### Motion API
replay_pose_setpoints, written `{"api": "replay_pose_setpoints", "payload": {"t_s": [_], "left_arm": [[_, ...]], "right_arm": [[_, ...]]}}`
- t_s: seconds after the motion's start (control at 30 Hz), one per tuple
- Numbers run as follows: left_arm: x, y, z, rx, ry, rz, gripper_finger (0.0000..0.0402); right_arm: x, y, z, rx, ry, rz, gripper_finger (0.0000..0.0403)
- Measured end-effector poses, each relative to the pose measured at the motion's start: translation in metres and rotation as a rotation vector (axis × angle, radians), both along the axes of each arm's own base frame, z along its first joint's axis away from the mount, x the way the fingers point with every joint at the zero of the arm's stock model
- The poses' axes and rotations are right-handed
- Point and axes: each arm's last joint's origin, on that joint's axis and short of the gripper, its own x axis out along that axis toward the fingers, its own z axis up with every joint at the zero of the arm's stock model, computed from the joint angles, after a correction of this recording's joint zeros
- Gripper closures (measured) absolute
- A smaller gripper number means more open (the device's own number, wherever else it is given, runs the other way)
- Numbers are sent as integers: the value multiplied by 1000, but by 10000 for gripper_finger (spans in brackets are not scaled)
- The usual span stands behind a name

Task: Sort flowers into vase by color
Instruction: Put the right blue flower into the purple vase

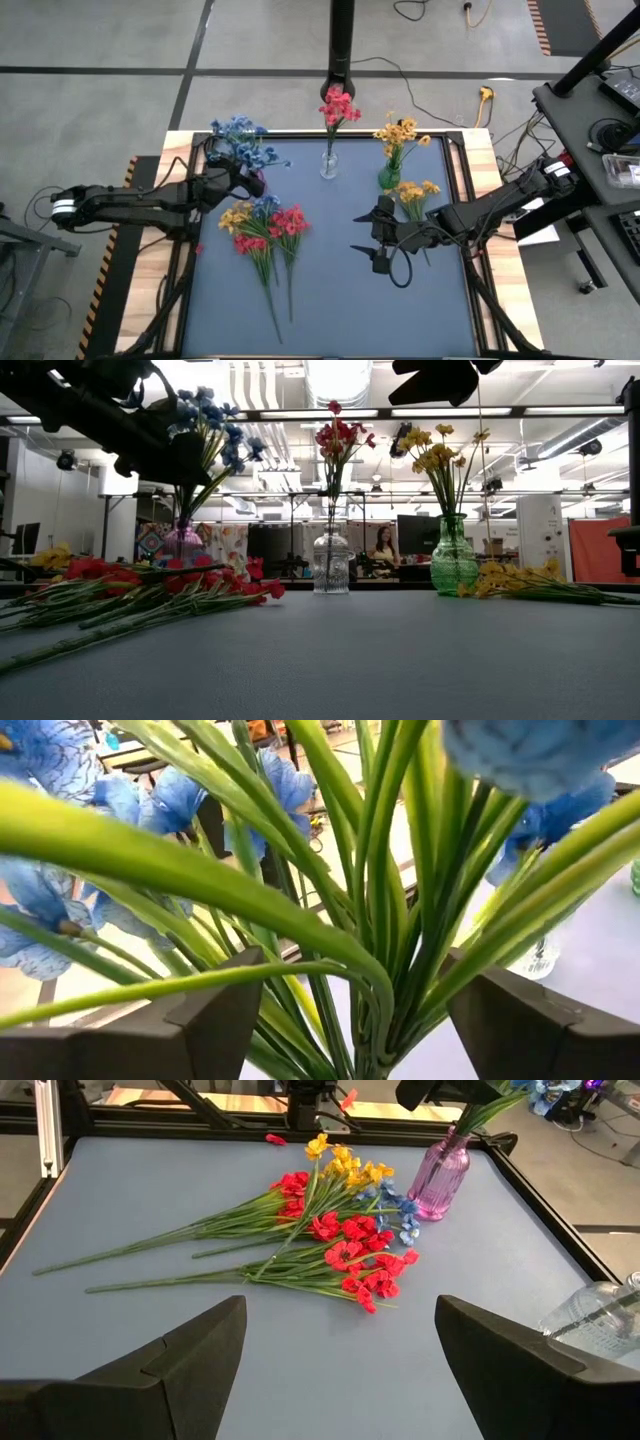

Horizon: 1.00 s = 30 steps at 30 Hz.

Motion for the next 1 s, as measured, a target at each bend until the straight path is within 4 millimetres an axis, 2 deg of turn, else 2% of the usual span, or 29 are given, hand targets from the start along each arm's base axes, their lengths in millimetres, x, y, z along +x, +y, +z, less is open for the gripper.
{"api": "replay_pose_setpoints", "payload": {"t_s": [0.63, 1.0], "left_arm": [[-5, -3, 2, -63, -48, -72, 116], [-11, -5, 17, -224, 73, -19, 116]], "right_arm": [[0, 0, 0, 8, -1, -4, 85], [0, 0, 0, 13, -6, -6, 85]]}}
